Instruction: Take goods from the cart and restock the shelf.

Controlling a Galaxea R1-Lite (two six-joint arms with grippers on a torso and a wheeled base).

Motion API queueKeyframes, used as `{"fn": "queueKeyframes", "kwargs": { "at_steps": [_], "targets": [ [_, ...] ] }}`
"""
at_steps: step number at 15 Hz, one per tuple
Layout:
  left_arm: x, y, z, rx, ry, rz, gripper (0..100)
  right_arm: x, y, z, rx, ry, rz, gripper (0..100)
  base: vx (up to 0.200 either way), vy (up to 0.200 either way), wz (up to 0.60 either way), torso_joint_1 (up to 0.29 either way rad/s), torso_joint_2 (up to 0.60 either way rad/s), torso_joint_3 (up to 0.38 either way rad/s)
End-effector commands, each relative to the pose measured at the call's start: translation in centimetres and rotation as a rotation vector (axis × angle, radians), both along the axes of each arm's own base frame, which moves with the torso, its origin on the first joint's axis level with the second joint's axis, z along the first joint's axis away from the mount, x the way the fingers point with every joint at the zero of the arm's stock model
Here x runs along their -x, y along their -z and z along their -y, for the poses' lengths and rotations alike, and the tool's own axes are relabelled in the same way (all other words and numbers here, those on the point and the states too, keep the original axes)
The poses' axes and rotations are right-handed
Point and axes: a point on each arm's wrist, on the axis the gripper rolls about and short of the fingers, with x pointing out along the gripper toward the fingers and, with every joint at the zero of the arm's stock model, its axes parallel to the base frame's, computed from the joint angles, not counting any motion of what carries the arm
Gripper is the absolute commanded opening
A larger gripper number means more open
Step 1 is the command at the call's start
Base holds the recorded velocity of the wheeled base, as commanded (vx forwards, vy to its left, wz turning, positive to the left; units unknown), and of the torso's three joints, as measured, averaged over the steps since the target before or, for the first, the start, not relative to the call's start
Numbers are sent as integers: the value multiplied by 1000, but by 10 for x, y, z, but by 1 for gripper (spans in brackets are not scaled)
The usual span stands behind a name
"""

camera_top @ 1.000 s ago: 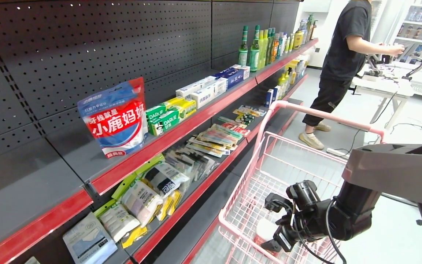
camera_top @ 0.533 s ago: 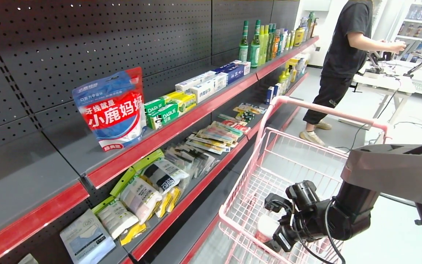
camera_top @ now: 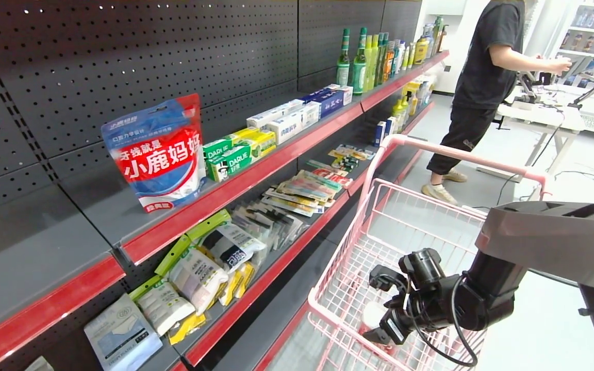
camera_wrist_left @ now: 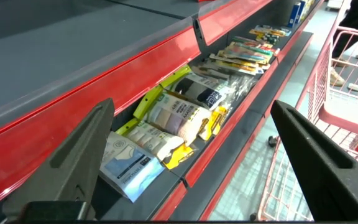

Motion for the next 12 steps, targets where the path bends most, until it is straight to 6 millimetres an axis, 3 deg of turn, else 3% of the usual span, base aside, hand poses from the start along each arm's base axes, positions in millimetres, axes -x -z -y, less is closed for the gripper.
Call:
{"fn": "queueKeyframes", "kwargs": {
  "at_steps": [1, 12],
  "targets": [
    [0, 0, 0, 1, 0, -1, 100, -2, 2, -1, 0, -1, 0, 100, 0, 0, 0, 0, 0, 0],
    [0, 0, 0, -1, 0, -1, 100, 1, 4, -1, 10, -1, -9, 100, 0, 0, 0, 0, 0, 0]
  ]
}}
